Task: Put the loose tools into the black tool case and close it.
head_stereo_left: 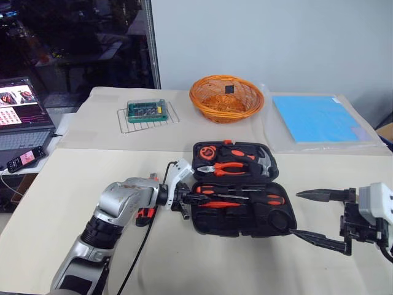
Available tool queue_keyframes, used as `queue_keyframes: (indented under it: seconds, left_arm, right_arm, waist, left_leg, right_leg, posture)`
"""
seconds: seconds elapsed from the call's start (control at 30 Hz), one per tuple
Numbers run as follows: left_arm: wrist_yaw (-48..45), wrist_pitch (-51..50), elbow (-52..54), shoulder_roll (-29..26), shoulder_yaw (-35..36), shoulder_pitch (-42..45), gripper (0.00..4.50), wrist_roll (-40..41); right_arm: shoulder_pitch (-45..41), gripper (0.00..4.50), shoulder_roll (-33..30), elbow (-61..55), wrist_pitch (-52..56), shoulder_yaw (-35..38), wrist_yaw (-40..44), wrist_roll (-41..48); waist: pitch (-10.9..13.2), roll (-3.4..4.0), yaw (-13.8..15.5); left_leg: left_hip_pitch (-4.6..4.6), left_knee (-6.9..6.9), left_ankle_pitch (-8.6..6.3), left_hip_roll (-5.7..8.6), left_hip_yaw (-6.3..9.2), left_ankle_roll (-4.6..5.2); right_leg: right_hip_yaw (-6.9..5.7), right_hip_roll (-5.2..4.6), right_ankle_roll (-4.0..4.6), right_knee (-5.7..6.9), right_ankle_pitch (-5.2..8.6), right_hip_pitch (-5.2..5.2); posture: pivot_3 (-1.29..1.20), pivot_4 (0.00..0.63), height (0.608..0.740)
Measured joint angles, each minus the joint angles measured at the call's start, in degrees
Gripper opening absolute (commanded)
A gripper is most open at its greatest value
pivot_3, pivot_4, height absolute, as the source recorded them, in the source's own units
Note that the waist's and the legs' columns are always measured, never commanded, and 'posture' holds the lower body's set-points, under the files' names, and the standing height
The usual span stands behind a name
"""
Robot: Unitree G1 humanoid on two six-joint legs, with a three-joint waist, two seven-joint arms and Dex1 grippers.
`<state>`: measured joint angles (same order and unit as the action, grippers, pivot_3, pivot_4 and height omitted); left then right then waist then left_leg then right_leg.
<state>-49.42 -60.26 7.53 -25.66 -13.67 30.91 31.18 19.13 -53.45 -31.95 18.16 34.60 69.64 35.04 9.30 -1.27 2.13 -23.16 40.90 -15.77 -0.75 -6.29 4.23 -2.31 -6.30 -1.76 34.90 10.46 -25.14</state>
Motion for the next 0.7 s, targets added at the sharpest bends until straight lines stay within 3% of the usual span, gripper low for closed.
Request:
queue_keyframes:
  seconds: [0.2,0.4,0.57,0.7]
  left_arm:
    - [0.5,0.4,0.2,0.1,-0.2,0.0,0.02,-0.4]
    - [-3.6,0.0,3.8,-0.1,3.3,-0.7,0.02,5.9]
    - [-4.9,0.0,4.3,-4.3,-0.6,-0.7,0.02,4.3]
    - [-3.6,0.2,3.6,-4.3,-3.7,-0.7,0.02,1.6]
  right_arm:
    - [0.0,4.50,0.1,0.0,0.0,0.0,-0.1,0.0]
    - [0.0,4.50,0.3,0.0,0.0,0.0,-0.2,0.0]
    - [0.0,4.50,0.3,-0.1,0.1,0.0,-0.2,0.0]
    - [0.0,4.50,0.3,-0.2,0.1,0.0,-0.5,0.0]
  waist:
    - [0.0,0.00,0.0]
    - [0.0,0.00,0.0]
    - [0.0,0.00,0.0]
    - [0.0,-0.01,0.1]
  left_leg:
    - [0.00,0.02,0.00,0.00,0.00,0.00]
    - [0.00,0.00,0.00,-0.01,0.00,-0.01]
    - [0.00,0.02,0.00,0.00,-0.01,-0.01]
    - [-0.01,0.02,0.00,0.01,-0.01,0.00]
  right_leg:
    - [0.00,-0.02,0.02,0.01,-0.02,0.01]
    - [0.00,-0.02,0.05,0.01,-0.02,-0.02]
    - [0.00,0.00,0.02,0.01,-0.01,0.00]
    - [0.00,-0.02,0.00,0.00,-0.01,0.00]
  posture:
    - [0.00,0.150,0.740]
    - [0.00,0.150,0.740]
    - [0.00,0.150,0.740]
    - [0.00,0.150,0.740]
